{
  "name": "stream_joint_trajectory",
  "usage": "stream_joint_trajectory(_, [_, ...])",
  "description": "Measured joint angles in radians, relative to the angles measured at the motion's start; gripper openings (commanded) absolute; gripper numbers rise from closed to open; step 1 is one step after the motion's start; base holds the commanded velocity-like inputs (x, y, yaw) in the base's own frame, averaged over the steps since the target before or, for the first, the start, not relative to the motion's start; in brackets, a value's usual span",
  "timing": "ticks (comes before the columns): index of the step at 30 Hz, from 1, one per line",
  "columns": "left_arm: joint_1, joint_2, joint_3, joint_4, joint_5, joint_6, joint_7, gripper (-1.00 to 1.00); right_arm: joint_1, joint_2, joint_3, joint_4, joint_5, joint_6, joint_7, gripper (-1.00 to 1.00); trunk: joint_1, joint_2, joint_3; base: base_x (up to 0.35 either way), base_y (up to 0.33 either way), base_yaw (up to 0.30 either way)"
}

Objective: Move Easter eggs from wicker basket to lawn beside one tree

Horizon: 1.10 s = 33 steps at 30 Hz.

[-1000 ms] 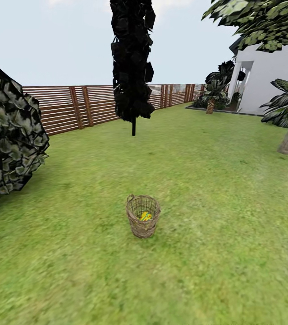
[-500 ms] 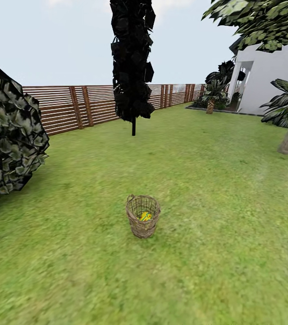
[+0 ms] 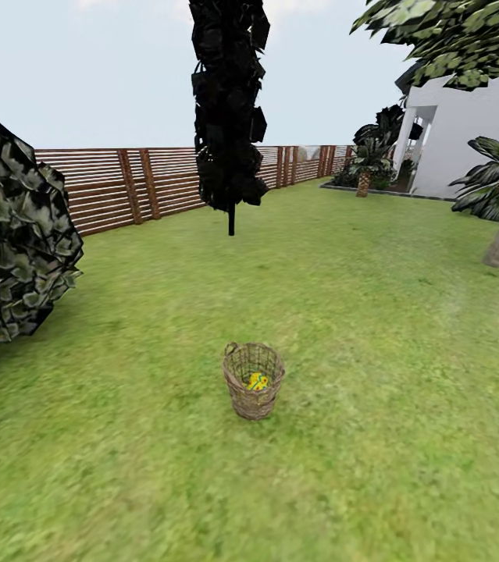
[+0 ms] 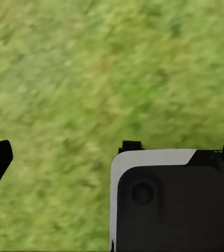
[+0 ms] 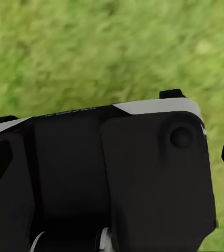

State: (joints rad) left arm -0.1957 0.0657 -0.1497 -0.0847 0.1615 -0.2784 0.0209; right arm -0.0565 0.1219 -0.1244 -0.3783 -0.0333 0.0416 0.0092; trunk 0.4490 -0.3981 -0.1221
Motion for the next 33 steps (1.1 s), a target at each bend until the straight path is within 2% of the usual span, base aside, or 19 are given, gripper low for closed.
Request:
stream_joint_trajectory(13, [0.0, 0.0, -0.001, 0.0, 0.0, 0.0, 0.0, 1.0, 0.0, 0.0, 0.0, 0.0, 0.0, 0.0, 0.0, 1.0, 0.0, 0.0, 0.0, 0.184, 0.28, -0.247])
stream_joint_trajectory(33, [0.0, 0.0, -0.001, 0.0, -0.001, 0.0, 0.0, 1.0, 0.0, 0.0, 0.0, 0.0, 0.0, 0.0, 0.0, 1.0, 0.0, 0.0, 0.0, 0.113, 0.31, -0.264])
